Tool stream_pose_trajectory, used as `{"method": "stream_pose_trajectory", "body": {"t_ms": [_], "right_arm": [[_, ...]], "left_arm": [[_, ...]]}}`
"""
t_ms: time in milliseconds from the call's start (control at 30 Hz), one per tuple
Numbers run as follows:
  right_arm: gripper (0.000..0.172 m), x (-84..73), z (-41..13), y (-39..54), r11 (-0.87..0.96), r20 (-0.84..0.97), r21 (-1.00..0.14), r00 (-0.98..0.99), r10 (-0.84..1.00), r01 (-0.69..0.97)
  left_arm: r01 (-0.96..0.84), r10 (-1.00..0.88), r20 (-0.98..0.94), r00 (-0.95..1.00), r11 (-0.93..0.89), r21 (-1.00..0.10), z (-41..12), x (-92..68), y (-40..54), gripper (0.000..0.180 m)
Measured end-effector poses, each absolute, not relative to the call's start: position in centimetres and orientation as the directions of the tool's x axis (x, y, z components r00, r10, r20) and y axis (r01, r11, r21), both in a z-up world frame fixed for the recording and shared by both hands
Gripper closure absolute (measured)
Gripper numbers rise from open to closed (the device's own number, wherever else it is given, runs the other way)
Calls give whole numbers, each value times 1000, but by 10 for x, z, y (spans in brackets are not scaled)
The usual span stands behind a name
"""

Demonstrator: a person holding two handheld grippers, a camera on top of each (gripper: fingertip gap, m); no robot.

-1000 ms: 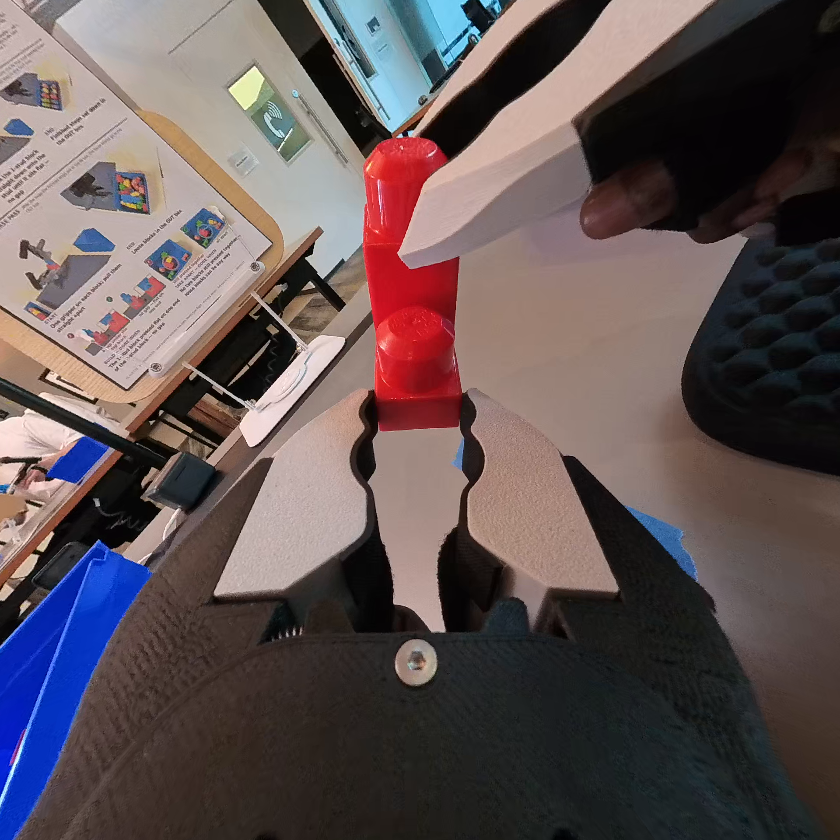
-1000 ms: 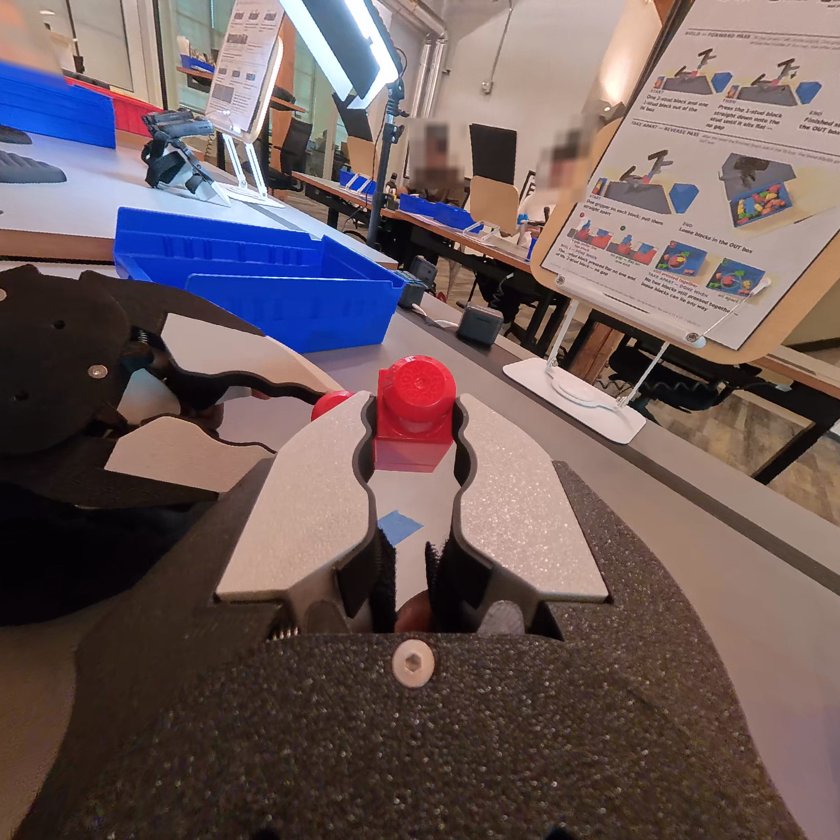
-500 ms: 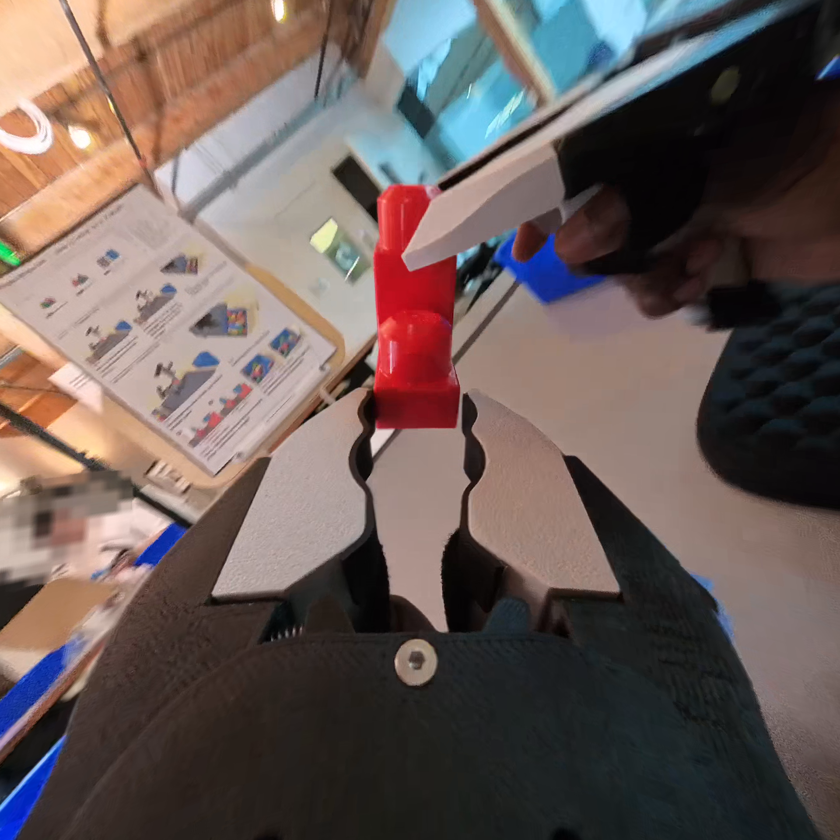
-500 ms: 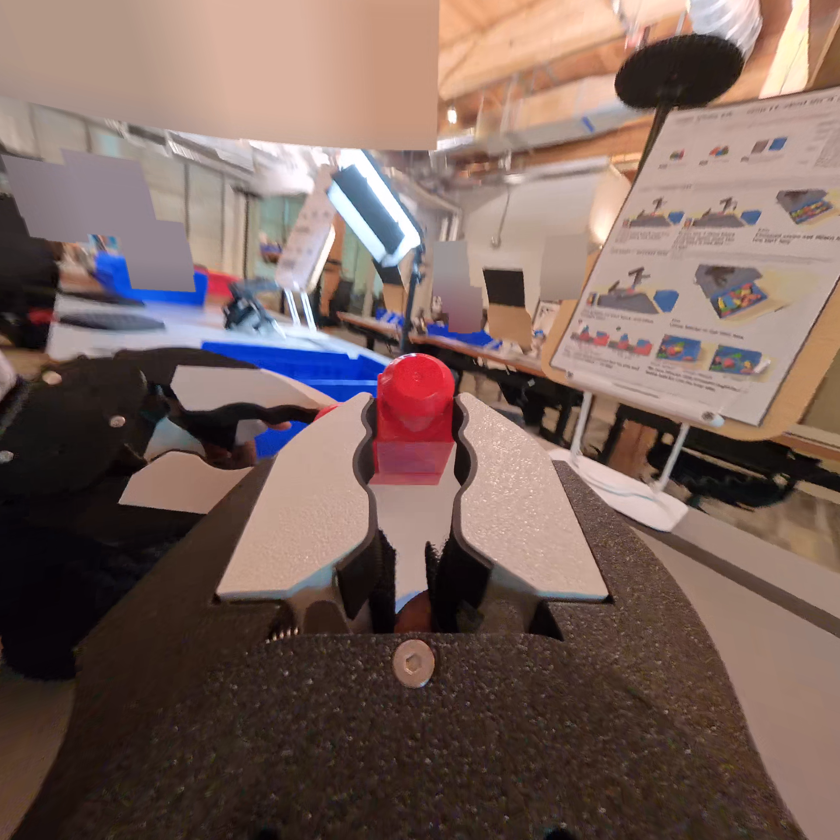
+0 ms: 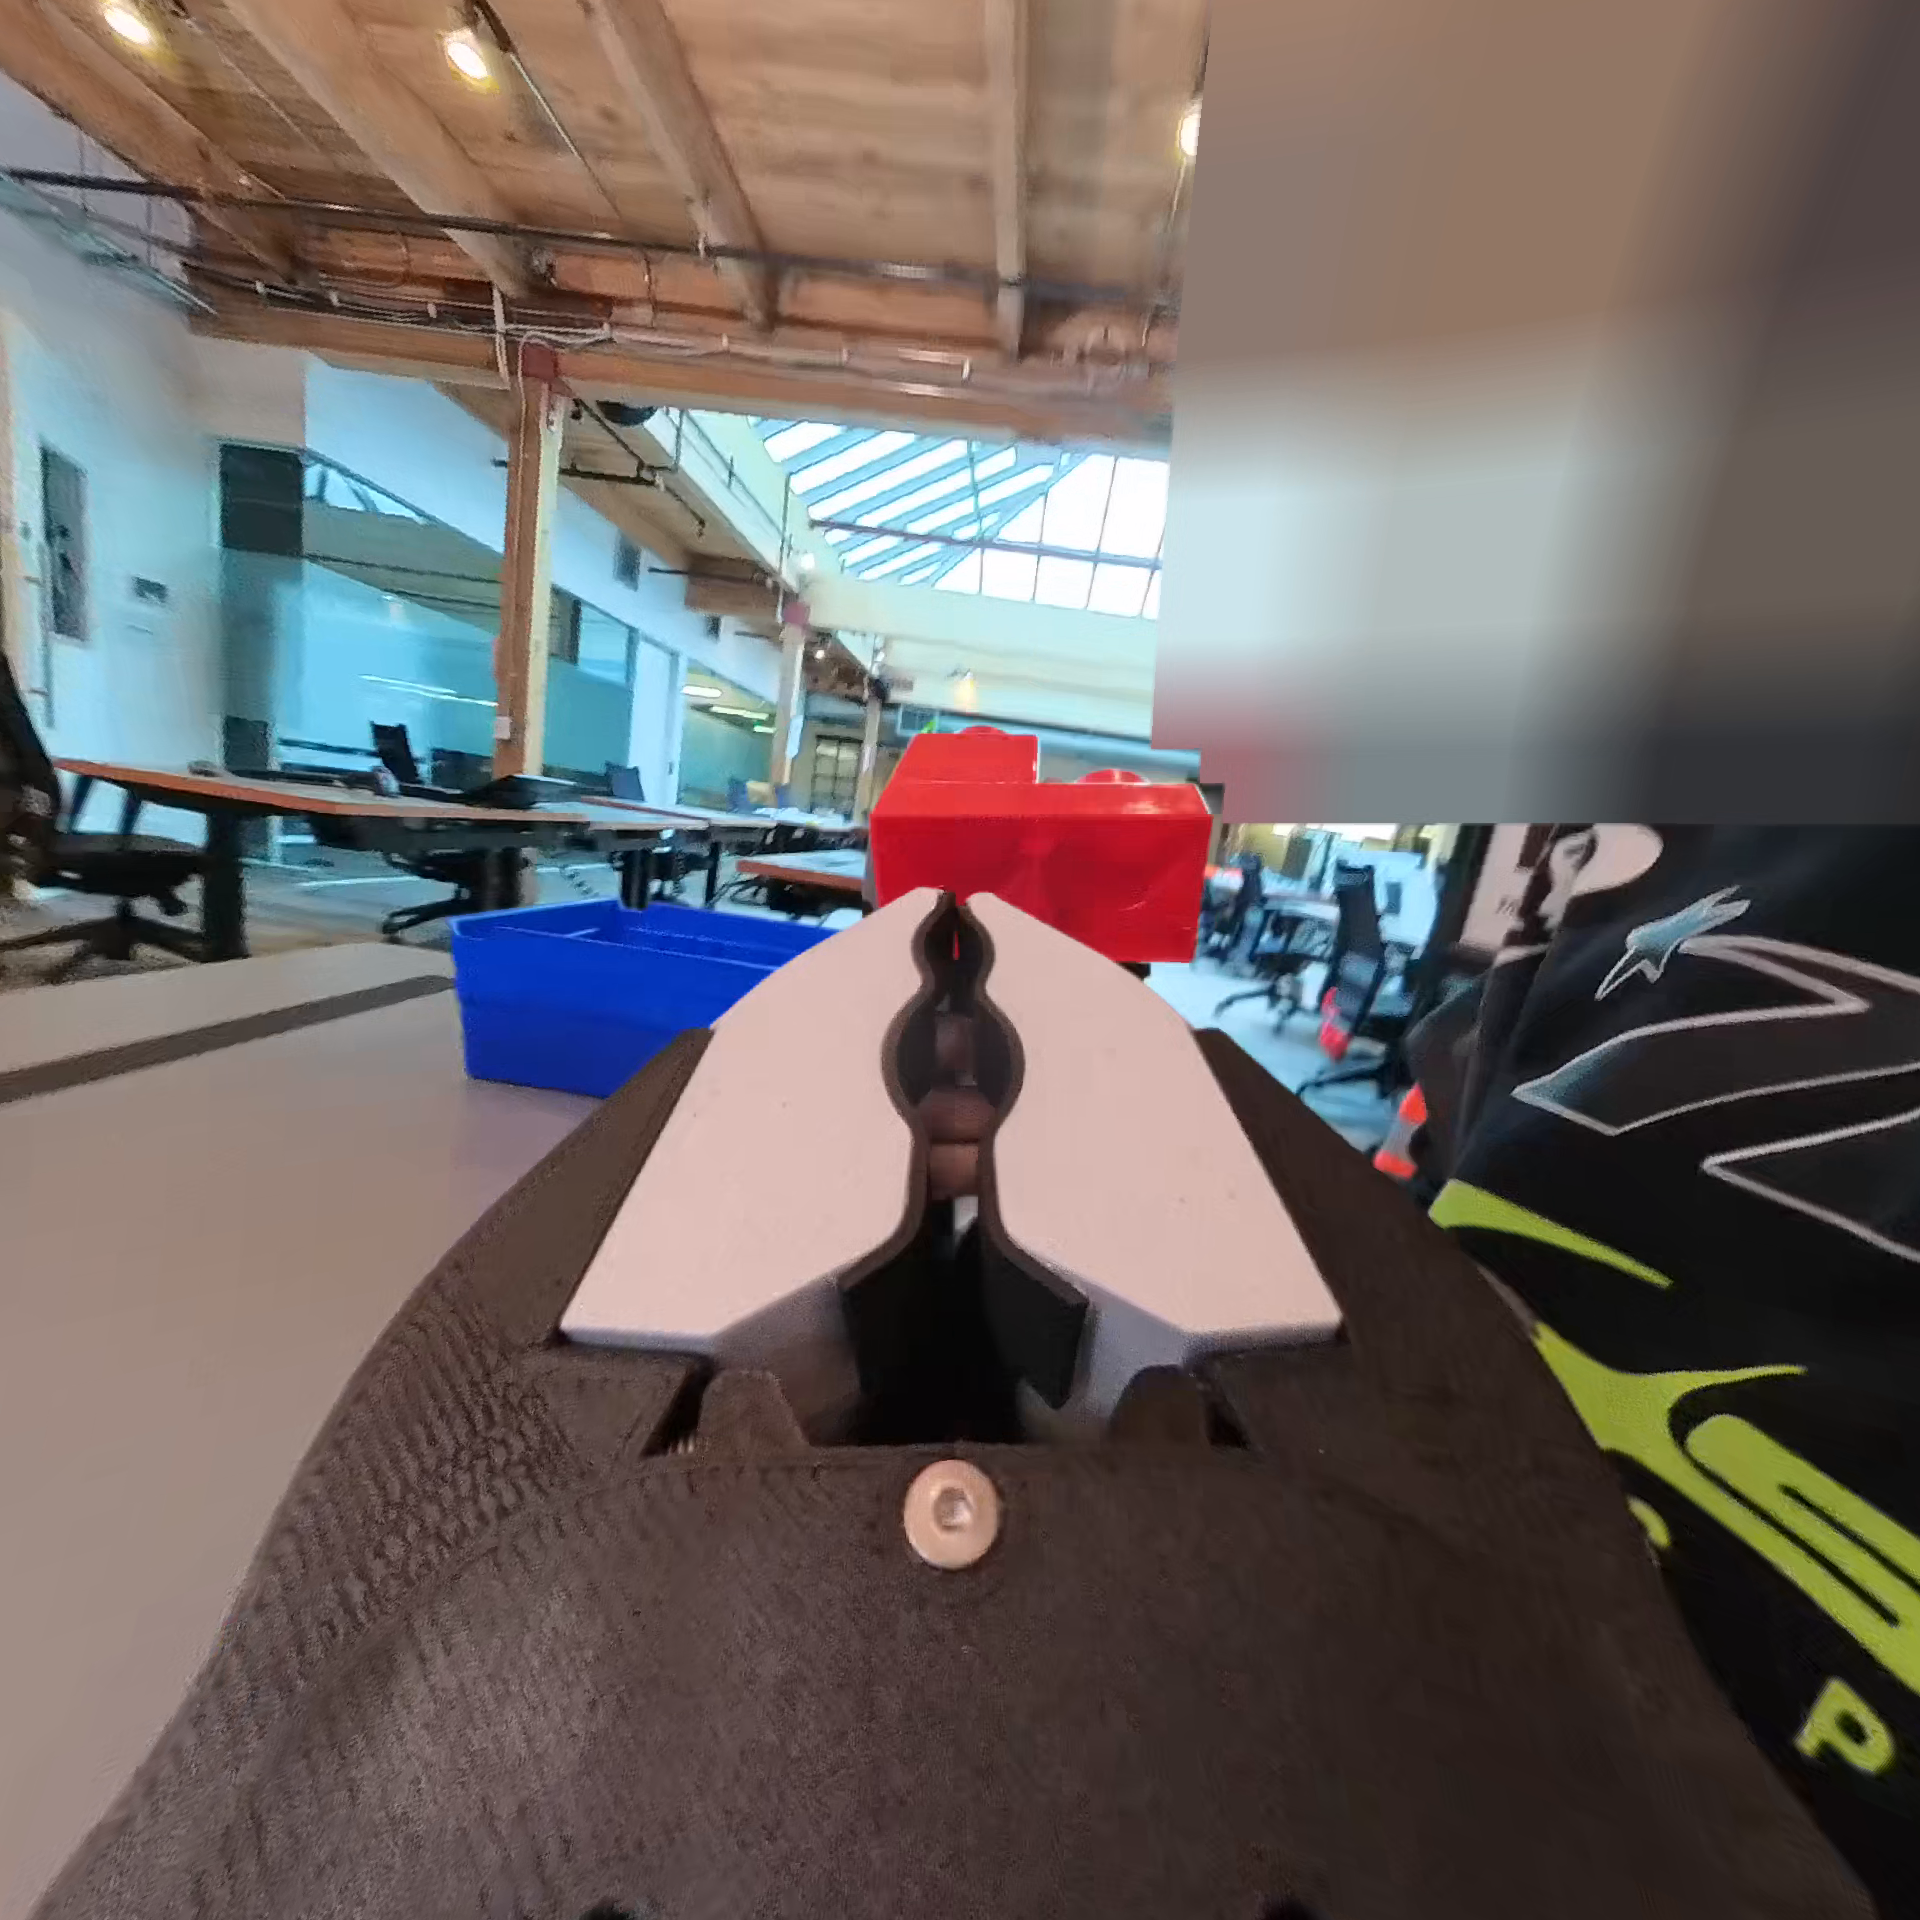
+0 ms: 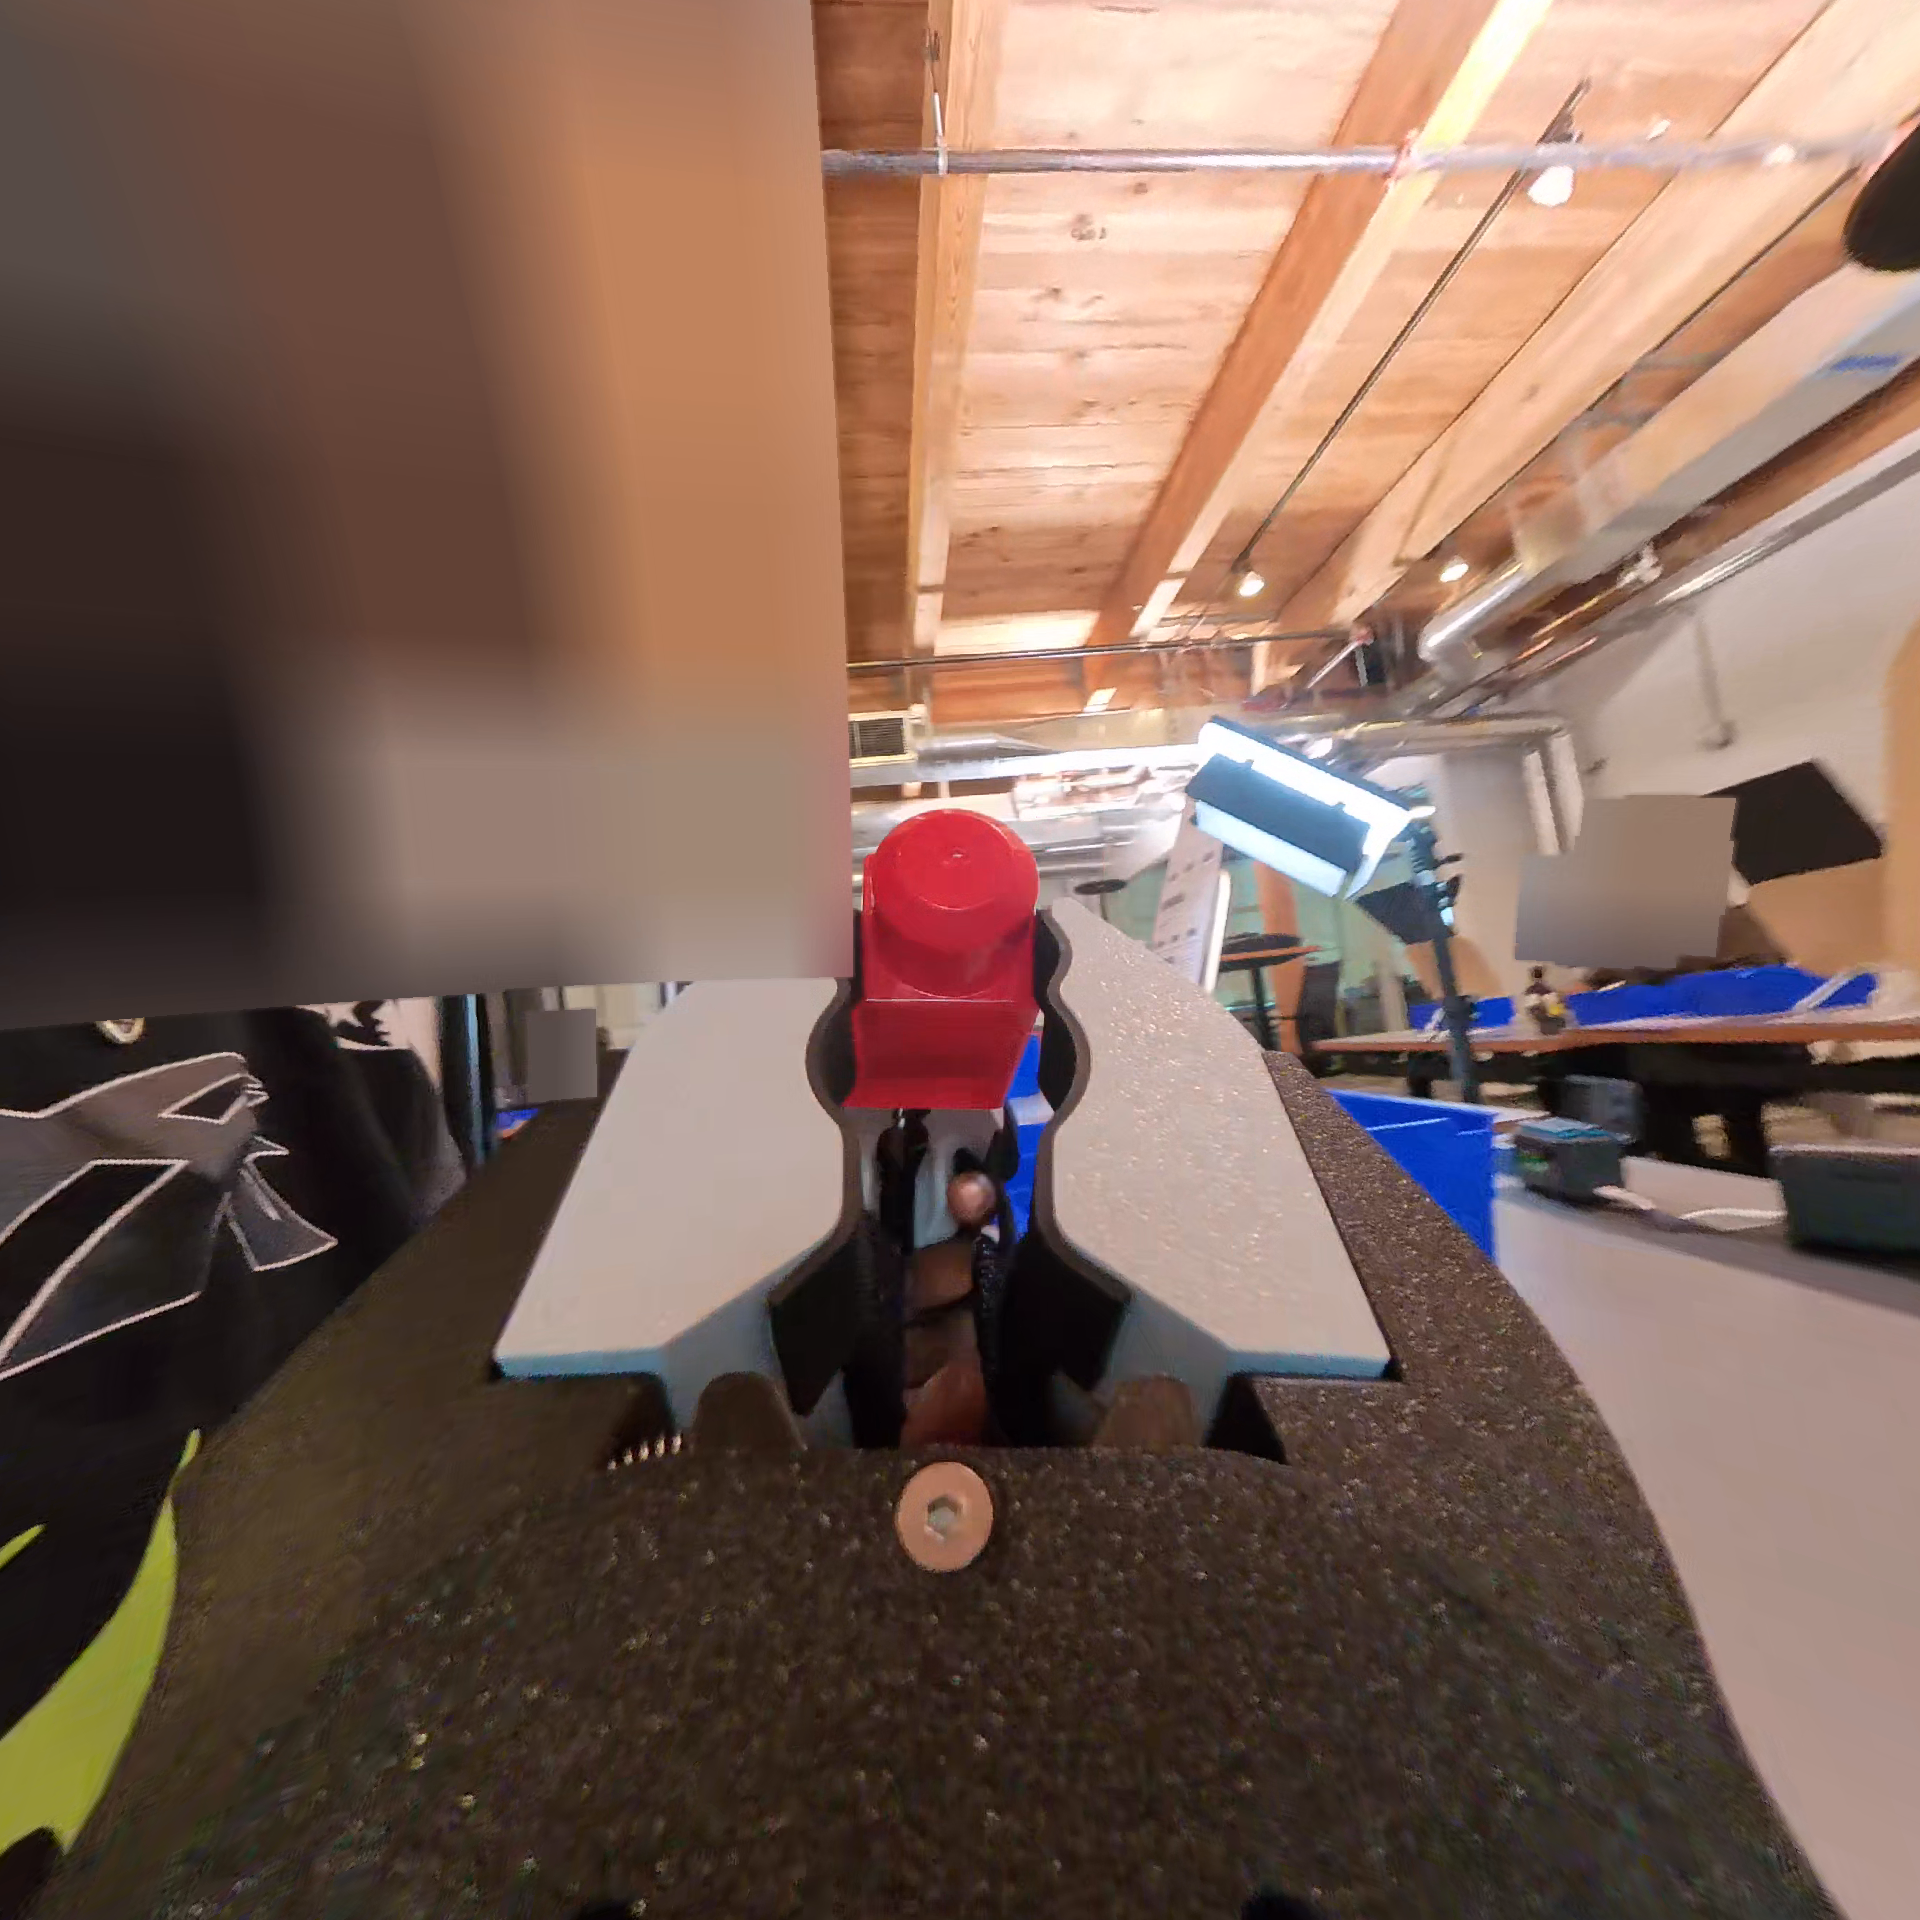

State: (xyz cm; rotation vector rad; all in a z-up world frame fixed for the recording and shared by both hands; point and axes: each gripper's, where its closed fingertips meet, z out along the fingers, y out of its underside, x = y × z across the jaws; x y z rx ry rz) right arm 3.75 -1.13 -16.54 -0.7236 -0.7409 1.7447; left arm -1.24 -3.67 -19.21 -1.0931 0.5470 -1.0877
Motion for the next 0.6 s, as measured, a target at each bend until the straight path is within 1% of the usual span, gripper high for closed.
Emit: {"method": "stream_pose_trajectory", "body": {"t_ms": [67, 133, 200, 367, 467, 600], "right_arm": [[140, 34, -168, -15, -306, -143, -759, -311, 940, -575], [141, 28, -171, -17, -333, -162, -764, -336, 928, -552], [140, 20, -178, -21, -306, -154, -807, -321, 934, -505], [141, 17, -182, -20, -334, -186, -820, -336, 923, -464], [141, 15, -186, -23, -319, -183, -844, -328, 927, -432], [141, 17, -188, -23, -324, -191, -846, -328, 925, -424]], "left_arm": [[358, -887, 90, 454, 89, -929, -195, -8, -36, 180], [338, -881, 69, 469, 107, -935, -196, -7, -36, 180], [349, -890, 67, 450, 107, -931, -195, -7, -39, 180], [336, -888, 58, 457, 112, -935, -196, -8, -39, 180], [378, -898, 79, 434, 101, -920, -193, -11, -41, 180], [358, -901, 84, 425, 83, -930, -196, -9, -41, 180]]}}
